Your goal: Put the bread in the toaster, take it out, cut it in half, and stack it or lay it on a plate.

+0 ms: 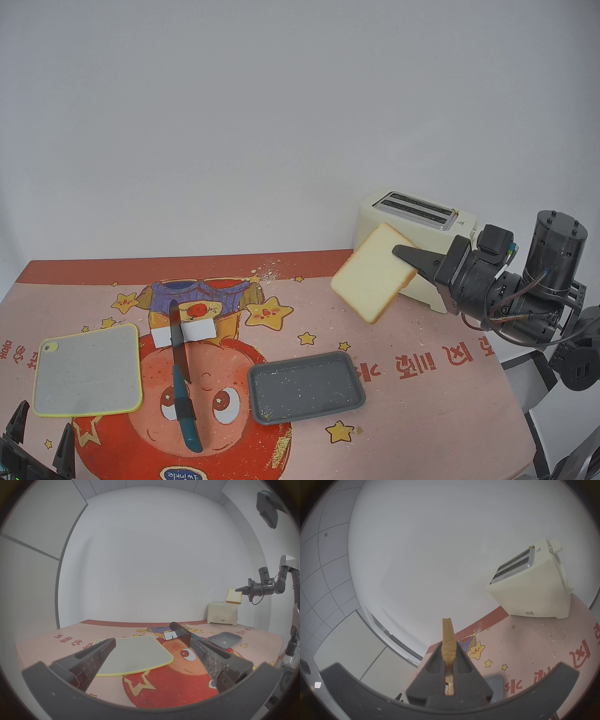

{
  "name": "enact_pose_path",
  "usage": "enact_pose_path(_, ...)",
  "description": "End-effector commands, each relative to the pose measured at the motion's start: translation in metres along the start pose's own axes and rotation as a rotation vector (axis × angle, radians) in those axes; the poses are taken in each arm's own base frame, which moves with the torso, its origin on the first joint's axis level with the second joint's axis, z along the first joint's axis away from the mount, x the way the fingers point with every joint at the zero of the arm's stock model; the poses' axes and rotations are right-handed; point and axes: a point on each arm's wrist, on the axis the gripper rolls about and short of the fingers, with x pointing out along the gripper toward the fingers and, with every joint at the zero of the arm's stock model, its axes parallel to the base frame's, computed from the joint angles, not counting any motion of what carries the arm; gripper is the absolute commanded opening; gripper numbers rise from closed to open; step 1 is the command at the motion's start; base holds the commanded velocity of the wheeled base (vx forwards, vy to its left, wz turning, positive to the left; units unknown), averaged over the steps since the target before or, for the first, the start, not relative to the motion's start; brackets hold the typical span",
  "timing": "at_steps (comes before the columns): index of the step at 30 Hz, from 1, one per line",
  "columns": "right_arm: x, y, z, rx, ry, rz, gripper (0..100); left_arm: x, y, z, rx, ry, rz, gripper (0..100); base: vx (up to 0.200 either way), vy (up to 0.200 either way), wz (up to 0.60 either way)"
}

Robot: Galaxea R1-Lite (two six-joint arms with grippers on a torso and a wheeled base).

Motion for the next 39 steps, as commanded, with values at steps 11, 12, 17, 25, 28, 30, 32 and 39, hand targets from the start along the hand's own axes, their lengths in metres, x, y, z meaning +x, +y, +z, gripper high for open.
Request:
enact_pose_path(11,0.004,-0.002,-0.009,0.01,0.037,-0.007,0,0.001,0.0,-0.005,0.0,0.007,0.002,100,0.0,0.0,0.0)
enact_pose_path(12,0.004,-0.002,-0.012,0.022,0.051,-0.006,0,0.001,0.0,-0.005,0.0,0.007,0.0,100,0.0,0.0,0.0)
enact_pose_path(17,0.0,-0.006,-0.031,0.054,0.139,0.001,0,0.001,0.0,-0.005,0.0,0.007,0.0,100,0.0,0.0,0.0)
enact_pose_path(25,-0.002,-0.008,-0.034,0.052,0.13,0.041,0,0.001,0.0,-0.005,0.001,0.009,0.0,100,0.0,0.0,0.0)
enact_pose_path(28,-0.002,-0.007,-0.033,0.049,0.107,0.074,0,0.001,0.0,-0.005,0.001,0.007,0.0,100,0.0,0.0,0.0)
enact_pose_path(30,-0.003,-0.004,-0.035,0.048,0.11,0.087,0,0.0,0.0,-0.005,0.0,0.005,0.0,100,0.0,0.0,0.0)
enact_pose_path(32,-0.003,-0.001,-0.039,0.046,0.126,0.099,0,0.0,0.0,-0.005,0.0,0.005,0.0,100,0.0,0.0,0.0)
enact_pose_path(39,0.0,0.0,-0.043,0.043,0.132,0.102,0,0.001,0.0,-0.005,0.0,0.007,0.002,100,0.0,0.0,0.0)
